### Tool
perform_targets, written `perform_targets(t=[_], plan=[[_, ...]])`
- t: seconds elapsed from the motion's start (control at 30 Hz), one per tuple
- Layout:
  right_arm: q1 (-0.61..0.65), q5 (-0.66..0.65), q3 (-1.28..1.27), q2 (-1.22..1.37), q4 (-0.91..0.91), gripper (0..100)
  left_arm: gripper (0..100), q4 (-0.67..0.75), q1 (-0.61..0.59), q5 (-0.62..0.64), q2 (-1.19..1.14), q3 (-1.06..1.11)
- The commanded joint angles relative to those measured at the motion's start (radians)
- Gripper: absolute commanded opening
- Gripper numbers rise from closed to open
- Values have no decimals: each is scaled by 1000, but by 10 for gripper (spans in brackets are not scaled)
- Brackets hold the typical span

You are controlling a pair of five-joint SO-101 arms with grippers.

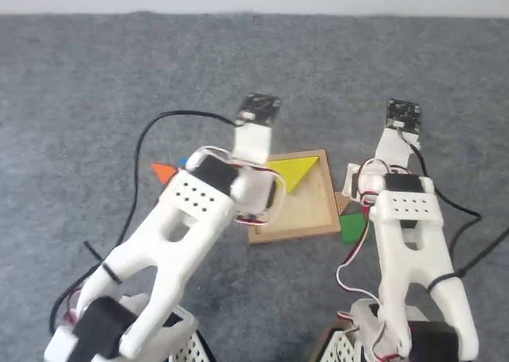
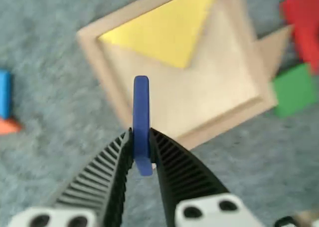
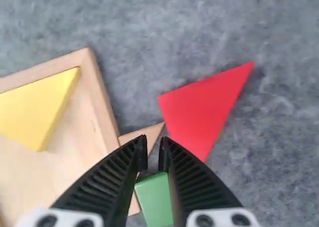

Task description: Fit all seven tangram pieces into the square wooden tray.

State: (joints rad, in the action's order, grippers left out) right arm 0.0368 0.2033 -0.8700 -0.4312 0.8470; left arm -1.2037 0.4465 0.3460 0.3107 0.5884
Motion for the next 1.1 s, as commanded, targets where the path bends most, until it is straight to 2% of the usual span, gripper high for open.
perform_targets(t=[0.0,0.17,0.33,0.63,0.87,1.07], plan=[[-41,11,66,-53,2,62,14,51,104,86,-60,-148],[-38,12,66,-53,7,62,15,150,140,180,-315,-254],[-41,12,66,-53,4,62,14,92,207,227,-512,-397],[-45,12,66,-53,-1,62,27,110,216,227,-552,-432],[-45,12,66,-53,-1,62,205,89,216,227,-543,-432],[-45,12,66,-53,-2,62,225,-11,224,227,-520,-481]])
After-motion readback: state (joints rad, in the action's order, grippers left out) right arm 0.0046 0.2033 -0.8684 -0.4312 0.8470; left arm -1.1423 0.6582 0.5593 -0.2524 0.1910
